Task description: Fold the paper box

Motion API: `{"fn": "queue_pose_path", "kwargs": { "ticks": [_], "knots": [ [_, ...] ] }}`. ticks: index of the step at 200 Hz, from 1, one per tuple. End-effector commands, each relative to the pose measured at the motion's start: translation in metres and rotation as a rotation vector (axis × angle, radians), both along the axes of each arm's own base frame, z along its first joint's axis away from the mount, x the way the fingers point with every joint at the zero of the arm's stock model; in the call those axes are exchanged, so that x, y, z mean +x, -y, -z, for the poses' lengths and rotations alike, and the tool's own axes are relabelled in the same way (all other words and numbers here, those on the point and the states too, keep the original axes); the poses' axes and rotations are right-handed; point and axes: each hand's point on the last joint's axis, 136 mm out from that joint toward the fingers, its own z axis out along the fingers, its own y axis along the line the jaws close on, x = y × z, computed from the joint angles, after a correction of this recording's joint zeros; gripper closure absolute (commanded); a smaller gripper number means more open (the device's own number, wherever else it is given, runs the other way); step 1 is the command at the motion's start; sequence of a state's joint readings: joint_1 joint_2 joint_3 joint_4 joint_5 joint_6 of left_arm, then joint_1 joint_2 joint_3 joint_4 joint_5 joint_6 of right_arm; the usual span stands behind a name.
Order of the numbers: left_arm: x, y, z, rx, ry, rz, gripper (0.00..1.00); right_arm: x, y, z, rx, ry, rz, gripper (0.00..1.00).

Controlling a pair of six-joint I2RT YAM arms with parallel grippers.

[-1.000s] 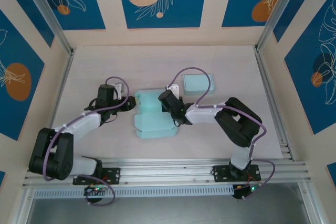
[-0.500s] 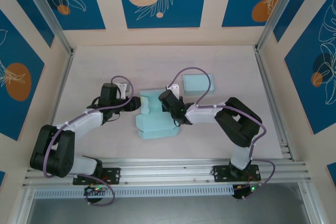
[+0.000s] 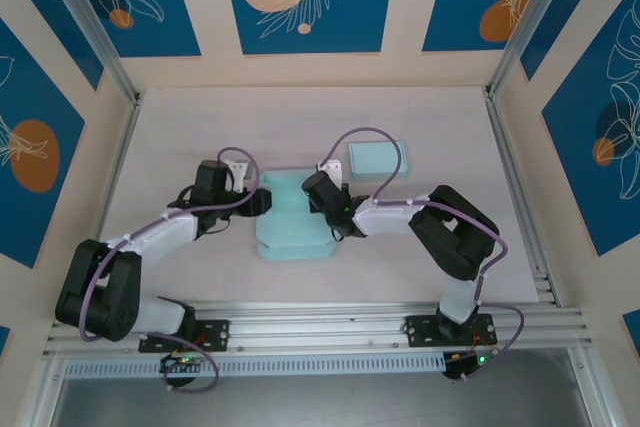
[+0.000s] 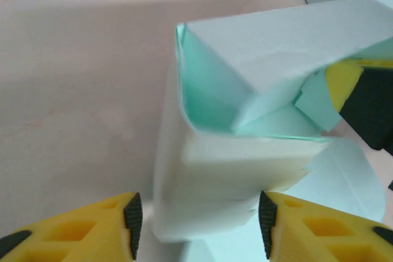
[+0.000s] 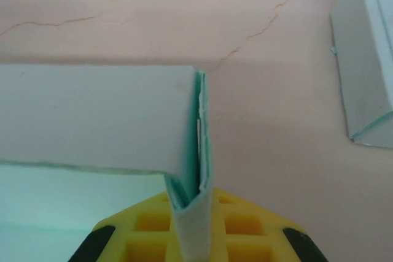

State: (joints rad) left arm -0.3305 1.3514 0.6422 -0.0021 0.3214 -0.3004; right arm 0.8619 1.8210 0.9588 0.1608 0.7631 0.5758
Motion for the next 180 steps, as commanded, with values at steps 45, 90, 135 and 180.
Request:
{"fn": "queue_pose_path", "kwargs": {
  "ticks": [45,90,135,180],
  "knots": [
    [-0.008,-0.005,0.01,0.057,-0.033,-0.001,0.57,-0.002,-0.011,0.002,0.013,-0.009,-0.025,1.0],
    [0.02,-0.017,0.012,0.127,0.07,-0.08,0.46,-0.003,-0.014,0.001,0.017,-0.01,-0.036,1.0],
    [0.04,-0.032,0.028,0.242,0.103,-0.147,0.48,-0.004,-0.02,0.0,0.025,-0.011,-0.055,1.0],
    [0.063,-0.028,0.025,0.265,0.196,-0.194,0.67,-0.007,-0.027,0.002,0.024,-0.033,-0.073,1.0]
  ]
}}
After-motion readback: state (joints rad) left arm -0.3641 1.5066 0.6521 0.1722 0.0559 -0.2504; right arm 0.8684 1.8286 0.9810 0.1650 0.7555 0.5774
